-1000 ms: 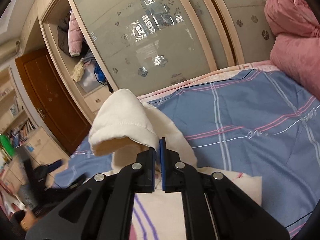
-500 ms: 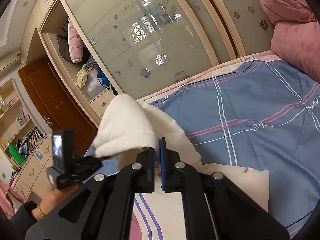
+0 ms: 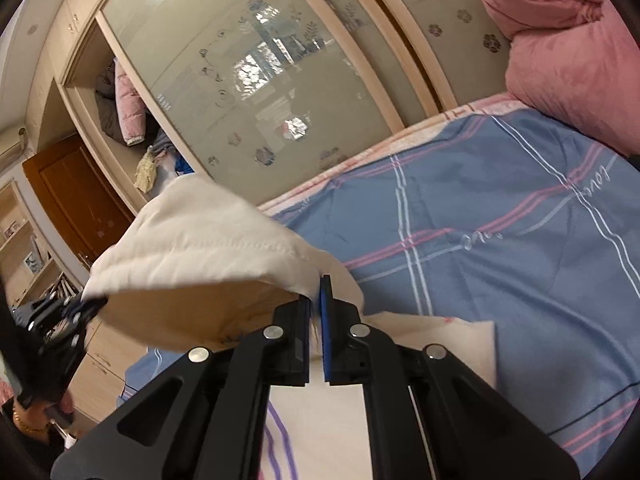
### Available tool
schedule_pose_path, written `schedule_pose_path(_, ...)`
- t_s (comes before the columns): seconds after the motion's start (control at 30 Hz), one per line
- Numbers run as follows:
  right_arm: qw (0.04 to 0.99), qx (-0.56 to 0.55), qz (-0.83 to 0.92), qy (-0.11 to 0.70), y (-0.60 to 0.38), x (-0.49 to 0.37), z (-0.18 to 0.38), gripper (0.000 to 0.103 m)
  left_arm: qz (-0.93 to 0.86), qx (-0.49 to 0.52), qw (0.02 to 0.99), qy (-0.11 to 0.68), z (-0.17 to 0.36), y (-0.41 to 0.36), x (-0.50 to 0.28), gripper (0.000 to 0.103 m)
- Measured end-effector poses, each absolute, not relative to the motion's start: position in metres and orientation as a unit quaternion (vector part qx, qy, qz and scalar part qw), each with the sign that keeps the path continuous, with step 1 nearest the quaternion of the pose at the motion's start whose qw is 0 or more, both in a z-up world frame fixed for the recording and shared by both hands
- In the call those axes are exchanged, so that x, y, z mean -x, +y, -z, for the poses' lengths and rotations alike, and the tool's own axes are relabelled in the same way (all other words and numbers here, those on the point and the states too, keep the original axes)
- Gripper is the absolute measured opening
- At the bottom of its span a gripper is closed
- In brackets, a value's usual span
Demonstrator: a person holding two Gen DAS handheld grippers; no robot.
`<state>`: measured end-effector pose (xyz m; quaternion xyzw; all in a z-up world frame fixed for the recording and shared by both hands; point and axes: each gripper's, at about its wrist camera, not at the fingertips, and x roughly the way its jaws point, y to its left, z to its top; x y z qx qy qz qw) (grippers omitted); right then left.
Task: Fold large clothes
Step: 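Fold the hood with both tools down over the folded sleeves, release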
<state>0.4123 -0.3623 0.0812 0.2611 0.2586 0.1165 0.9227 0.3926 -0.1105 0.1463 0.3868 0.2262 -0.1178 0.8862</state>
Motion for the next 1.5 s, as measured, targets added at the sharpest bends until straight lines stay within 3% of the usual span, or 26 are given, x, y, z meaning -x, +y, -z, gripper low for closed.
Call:
schedule_pose_path(0.23,0.928,-0.22,-0.117,0.278,-0.365,-0.388,-0.057,0.004,0.226,-0.437,0.821,0.29,-0.062,-0.101,-0.313,0.012)
schedule_pose_path(0.43,0.944,-0.113,-0.092,0.297,-0.34,-0.343,-0.011,0.004,0.269,-0.381,0.824,0.322,-0.008,-0.088,-0.274,0.012)
schedule_pose_path(0.5,0.948,-0.109,-0.092,0.286,-0.334,-0.326,-0.001,0.004,0.273,-0.319,0.846,0.328,-0.007,-0.079,-0.27,0.018)
schedule_pose_path(0.53,0.95,-0.111,-0.096,0.277,-0.332,-0.32,0.001,0.004,0.266,-0.303,0.855,0.325,-0.005,-0.078,-0.268,0.047)
schedule_pose_path(0.57,0.952,-0.113,-0.102,0.264,-0.329,-0.313,0.001,0.004,0.244,-0.273,0.877,0.311,-0.007,-0.071,-0.268,0.085)
schedule_pose_path(0.6,0.955,-0.119,-0.116,0.246,-0.324,-0.304,-0.001,0.004,0.227,-0.254,0.891,0.299,-0.01,-0.067,-0.268,0.097)
schedule_pose_path(0.67,0.954,-0.144,-0.143,0.222,-0.32,-0.292,-0.007,0.004,0.211,-0.175,0.922,0.275,-0.02,-0.054,-0.268,0.101)
schedule_pose_path(0.7,0.949,-0.174,-0.156,0.213,-0.319,-0.283,-0.01,0.015,0.223,-0.13,0.924,0.282,-0.024,-0.048,-0.271,0.101)
schedule_pose_path(0.73,0.943,-0.2,-0.168,0.206,-0.321,-0.279,-0.012,0.052,0.238,-0.084,0.924,0.289,-0.029,-0.041,-0.273,0.101)
schedule_pose_path(0.77,0.931,-0.249,-0.182,0.196,-0.324,-0.272,-0.012,0.077,0.259,-0.022,0.919,0.295,-0.032,-0.033,-0.276,0.101)
schedule_pose_path(0.8,0.913,-0.302,-0.199,0.187,-0.328,-0.268,-0.009,0.095,0.281,0.048,0.909,0.303,-0.033,-0.027,-0.278,0.101)
schedule_pose_path(0.9,0.859,-0.402,-0.243,0.204,-0.33,-0.277,0.004,0.094,0.303,0.183,0.881,0.314,-0.029,-0.023,-0.288,0.101)
schedule_pose_path(1.03,0.815,-0.473,-0.25,0.222,-0.331,-0.302,0.021,0.074,0.299,0.238,0.866,0.322,-0.026,-0.043,-0.301,0.097)
schedule_pose_path(1.2,0.79,-0.516,-0.249,0.218,-0.33,-0.325,0.033,0.064,0.302,0.346,0.817,0.349,-0.012,-0.052,-0.333,0.088)
schedule_pose_path(1.4,0.766,-0.551,-0.272,0.187,-0.332,-0.342,0.03,0.061,0.266,0.412,0.811,0.319,0.0,-0.063,-0.36,0.084)
schedule_pose_path(1.5,0.777,-0.536,-0.272,0.186,-0.332,-0.34,0.026,0.038,0.238,0.427,0.825,0.284,-0.002,-0.062,-0.366,0.07)
